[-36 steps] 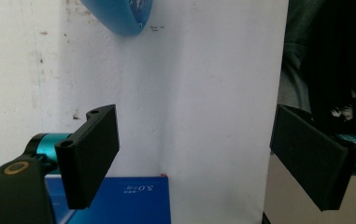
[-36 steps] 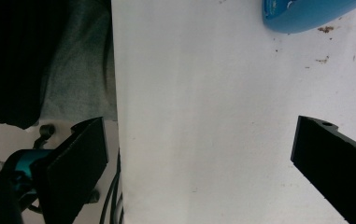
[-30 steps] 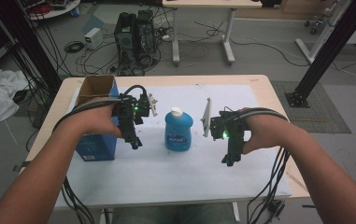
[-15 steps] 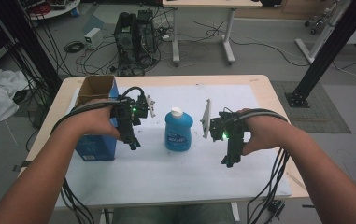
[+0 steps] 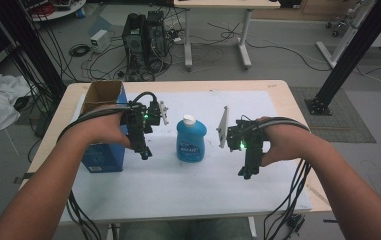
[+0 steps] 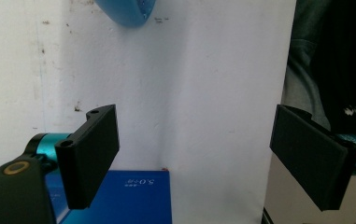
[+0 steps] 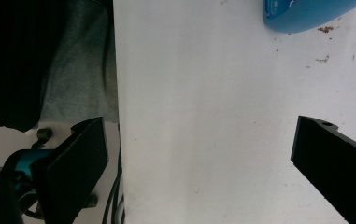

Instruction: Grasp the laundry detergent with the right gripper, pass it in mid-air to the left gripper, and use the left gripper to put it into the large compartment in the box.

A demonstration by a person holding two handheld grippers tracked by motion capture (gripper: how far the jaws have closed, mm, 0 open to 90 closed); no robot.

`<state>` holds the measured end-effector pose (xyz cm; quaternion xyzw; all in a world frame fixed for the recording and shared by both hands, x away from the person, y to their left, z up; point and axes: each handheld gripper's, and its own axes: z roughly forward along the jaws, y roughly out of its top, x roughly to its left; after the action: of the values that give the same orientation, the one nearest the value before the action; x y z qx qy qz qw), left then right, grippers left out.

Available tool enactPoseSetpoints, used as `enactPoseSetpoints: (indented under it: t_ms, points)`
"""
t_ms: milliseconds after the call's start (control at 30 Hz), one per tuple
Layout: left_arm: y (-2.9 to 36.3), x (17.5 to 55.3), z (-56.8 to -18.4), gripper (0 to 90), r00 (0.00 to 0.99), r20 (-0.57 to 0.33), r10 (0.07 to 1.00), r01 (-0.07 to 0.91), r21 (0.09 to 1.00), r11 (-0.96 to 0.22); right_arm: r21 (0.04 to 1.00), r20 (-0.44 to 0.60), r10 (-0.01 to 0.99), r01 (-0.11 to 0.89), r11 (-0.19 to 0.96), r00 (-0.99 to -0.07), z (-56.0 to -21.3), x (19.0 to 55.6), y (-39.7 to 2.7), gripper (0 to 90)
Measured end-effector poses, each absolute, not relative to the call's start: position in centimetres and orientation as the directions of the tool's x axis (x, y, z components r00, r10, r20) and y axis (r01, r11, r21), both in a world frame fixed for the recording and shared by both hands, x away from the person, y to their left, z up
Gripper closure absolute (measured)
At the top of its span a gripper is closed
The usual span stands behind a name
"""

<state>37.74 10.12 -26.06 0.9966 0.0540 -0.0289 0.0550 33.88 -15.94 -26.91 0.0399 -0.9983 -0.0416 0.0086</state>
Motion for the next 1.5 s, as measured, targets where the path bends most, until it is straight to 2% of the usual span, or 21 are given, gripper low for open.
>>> enactPoseSetpoints:
  t_ms: [400,967,1267,1300,1433,1500]
  points:
    - [9.9,37.4,-26.1,15.8,0.994,-0.067,0.085,0.092,0.116,-0.989,0.078,0.011,-0.070,-0.069,0.995,-0.997,-26.9,34.0,-16.1,3.0]
    - [9.7,37.3,-26.4,15.8,0.995,-0.075,0.071,0.079,0.109,-0.991,0.122,-0.009,-0.027,-0.028,0.992,-1.000,-26.8,33.8,-17.0,3.0]
    - [9.7,37.2,-26.4,15.8,0.995,-0.073,0.075,0.084,0.126,-0.988,0.203,0.007,0.004,0.005,0.979,-1.000,-26.9,34.4,-17.9,3.0]
    - [9.7,37.2,-26.4,15.8,0.994,-0.073,0.076,0.084,0.125,-0.988,0.232,0.008,0.031,0.032,0.972,-0.999,-27.0,34.3,-18.0,3.0]
    - [9.7,37.2,-26.3,15.8,0.995,-0.073,0.073,0.082,0.129,-0.988,0.260,0.012,0.017,0.019,0.965,-1.000,-27.0,34.4,-18.3,3.0]
    - [9.8,37.2,-26.4,15.8,0.995,-0.074,0.069,0.078,0.125,-0.989,0.316,0.025,0.033,0.040,0.948,-0.999,-27.1,34.3,-18.5,3.0]
